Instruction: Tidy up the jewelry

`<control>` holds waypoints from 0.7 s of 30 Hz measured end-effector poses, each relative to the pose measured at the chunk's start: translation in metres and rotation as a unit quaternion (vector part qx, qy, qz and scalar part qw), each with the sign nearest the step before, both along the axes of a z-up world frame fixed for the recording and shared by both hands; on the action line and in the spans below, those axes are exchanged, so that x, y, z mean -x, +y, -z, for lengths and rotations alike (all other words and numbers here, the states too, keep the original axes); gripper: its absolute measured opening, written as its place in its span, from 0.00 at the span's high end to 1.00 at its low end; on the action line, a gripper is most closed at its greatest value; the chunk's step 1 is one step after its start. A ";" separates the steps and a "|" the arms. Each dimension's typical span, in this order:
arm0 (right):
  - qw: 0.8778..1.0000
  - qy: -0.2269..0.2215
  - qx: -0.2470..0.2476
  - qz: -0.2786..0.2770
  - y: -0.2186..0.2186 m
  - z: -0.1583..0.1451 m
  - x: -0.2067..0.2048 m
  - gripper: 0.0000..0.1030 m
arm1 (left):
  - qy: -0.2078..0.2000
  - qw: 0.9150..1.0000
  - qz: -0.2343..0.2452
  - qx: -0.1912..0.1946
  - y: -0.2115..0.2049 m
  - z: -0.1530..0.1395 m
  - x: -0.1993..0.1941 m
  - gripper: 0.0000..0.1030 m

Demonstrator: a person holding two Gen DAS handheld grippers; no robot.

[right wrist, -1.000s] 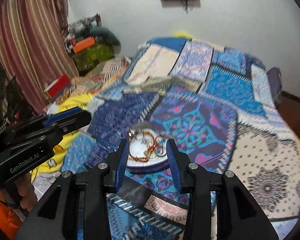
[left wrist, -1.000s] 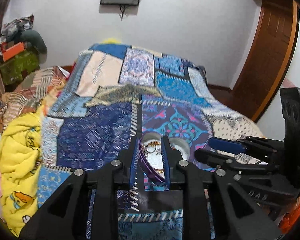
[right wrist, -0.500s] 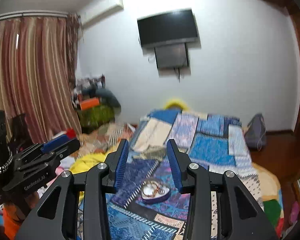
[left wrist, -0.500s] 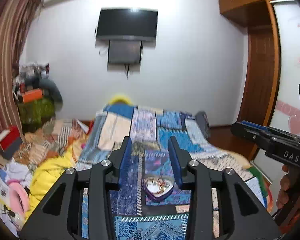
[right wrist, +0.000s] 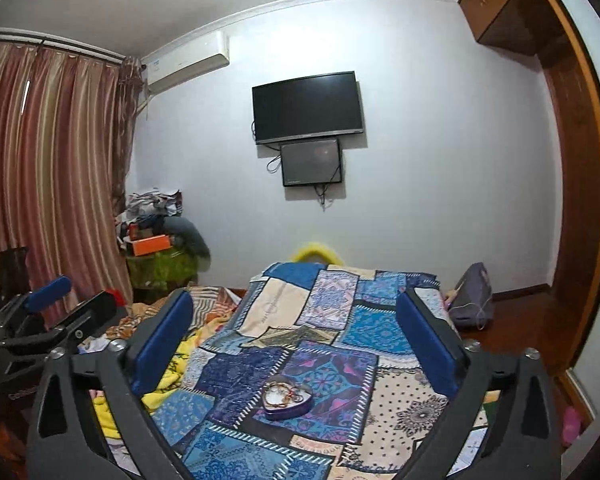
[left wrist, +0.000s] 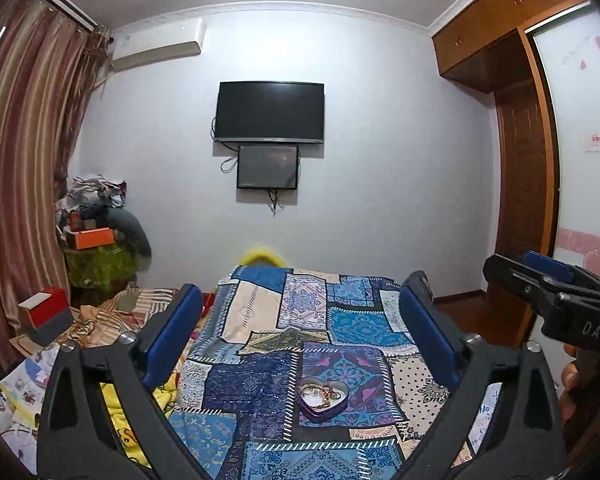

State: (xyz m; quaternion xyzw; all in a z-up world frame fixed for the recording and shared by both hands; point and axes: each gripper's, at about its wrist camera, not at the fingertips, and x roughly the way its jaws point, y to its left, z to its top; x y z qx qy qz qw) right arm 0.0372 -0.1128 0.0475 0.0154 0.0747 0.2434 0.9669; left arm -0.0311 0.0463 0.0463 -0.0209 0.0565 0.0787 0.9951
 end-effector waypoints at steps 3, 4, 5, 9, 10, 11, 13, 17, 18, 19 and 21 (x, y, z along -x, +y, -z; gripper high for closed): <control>1.000 -0.003 0.002 0.002 -0.001 0.001 0.004 0.01 | 0.000 1.000 0.000 0.000 -0.004 0.001 0.006 0.02; 1.000 -0.002 0.001 0.002 -0.002 0.001 0.004 0.01 | 0.001 1.000 0.001 0.001 -0.004 0.001 0.007 0.02; 1.000 0.000 0.000 0.001 -0.004 0.001 0.005 0.01 | 0.001 1.000 0.001 0.001 -0.006 0.001 0.009 0.02; 1.000 0.003 -0.002 0.001 -0.007 0.002 0.006 0.01 | 0.001 1.000 0.000 0.002 -0.006 -0.001 0.012 0.02; 1.000 0.003 -0.001 0.002 -0.007 0.002 0.006 0.01 | 0.001 1.000 0.000 0.002 -0.006 0.000 0.012 0.02; 1.000 0.003 -0.001 0.002 -0.008 0.003 0.008 0.01 | 0.001 1.000 0.000 0.002 -0.007 0.000 0.013 0.02; 1.000 0.004 0.000 0.001 -0.009 0.003 0.008 0.01 | 0.003 1.000 0.000 0.002 -0.008 0.001 0.012 0.02; 1.000 0.005 0.002 0.001 -0.010 0.004 0.011 0.01 | 0.003 1.000 0.001 0.002 -0.010 0.001 0.013 0.02; 1.000 0.005 0.002 0.002 -0.010 0.004 0.011 0.01 | 0.004 1.000 0.002 0.002 -0.009 0.001 0.013 0.02; 1.000 0.006 0.002 0.003 -0.010 0.004 0.011 0.01 | 0.005 1.000 0.002 0.002 -0.009 0.001 0.012 0.02; 1.000 0.008 0.002 0.003 -0.010 0.006 0.011 0.01 | 0.006 1.000 0.004 0.003 -0.009 0.002 0.011 0.01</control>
